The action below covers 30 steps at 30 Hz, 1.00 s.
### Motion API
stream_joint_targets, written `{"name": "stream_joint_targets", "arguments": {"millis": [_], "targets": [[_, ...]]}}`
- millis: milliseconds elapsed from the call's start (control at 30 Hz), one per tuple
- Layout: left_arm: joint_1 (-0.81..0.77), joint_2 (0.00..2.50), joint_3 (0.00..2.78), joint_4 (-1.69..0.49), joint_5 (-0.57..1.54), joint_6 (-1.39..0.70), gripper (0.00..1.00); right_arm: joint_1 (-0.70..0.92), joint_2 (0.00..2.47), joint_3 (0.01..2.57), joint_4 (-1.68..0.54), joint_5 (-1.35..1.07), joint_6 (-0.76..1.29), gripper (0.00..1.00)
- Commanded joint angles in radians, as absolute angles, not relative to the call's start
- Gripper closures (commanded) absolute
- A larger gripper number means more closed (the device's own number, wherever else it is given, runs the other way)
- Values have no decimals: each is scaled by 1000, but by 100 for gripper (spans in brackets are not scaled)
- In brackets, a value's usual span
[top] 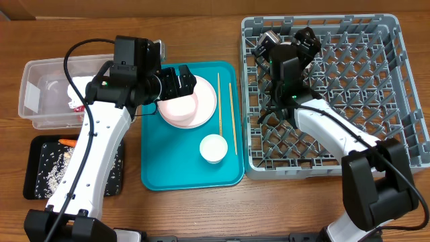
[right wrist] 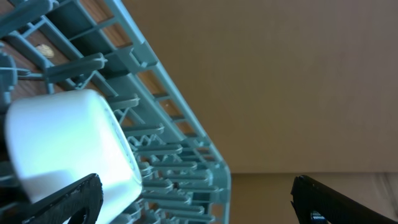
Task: Sort waste into correct bins and load items into the dishwasher
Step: 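Lower the white bowl upside down into the rack's upper area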
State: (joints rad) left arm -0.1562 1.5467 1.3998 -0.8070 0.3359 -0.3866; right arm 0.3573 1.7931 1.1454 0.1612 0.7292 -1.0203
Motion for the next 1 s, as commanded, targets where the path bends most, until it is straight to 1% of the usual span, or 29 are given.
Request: {"name": "stream_joint_targets", "arguments": {"millis": [0, 133, 300, 433, 533, 567, 600, 633, 667, 700, 733, 767, 967], "targets": [[-154, 1535, 1418, -805, 329, -382, 0, 343, 1742, 1159, 138, 712, -904, 0], [-154, 1535, 1418, -805, 329, -381, 0, 340, 1710, 1159, 121, 693, -810, 0], [-154, 1535, 1418, -805, 329, -382, 0, 312, 1636, 1159, 69, 585, -603, 0], [-154, 1535, 1418, -805, 329, -381, 0, 258, 1583, 1159, 16, 427, -407, 11], [-154, 1535, 1418, -805, 329, -381, 0, 201, 1574, 1159, -12, 268, -213, 24], [-154, 1535, 1418, -805, 329, -382, 0, 183, 1577, 1159, -20, 210, -159, 31], [-154, 1535, 1418, -805, 329, -381, 0, 165, 1579, 1159, -24, 155, -112, 41], [-154, 1535, 1418, -805, 329, -381, 0, 142, 1581, 1159, -25, 84, -46, 57], [-154, 1535, 1418, -805, 329, -382, 0, 133, 1583, 1159, -23, 57, -17, 66], [-154, 1535, 1418, -805, 329, -381, 0, 118, 1583, 1159, -15, 20, 23, 79], [-154, 1535, 1418, -805, 329, -381, 0, 108, 1585, 1159, -6, 3, 48, 89], [-154, 1535, 1418, -805, 329, -382, 0, 97, 1590, 1159, 9, -11, 73, 96], [-154, 1535, 1418, -805, 329, -382, 0, 91, 1662, 1159, 77, -18, 80, 96]]}}
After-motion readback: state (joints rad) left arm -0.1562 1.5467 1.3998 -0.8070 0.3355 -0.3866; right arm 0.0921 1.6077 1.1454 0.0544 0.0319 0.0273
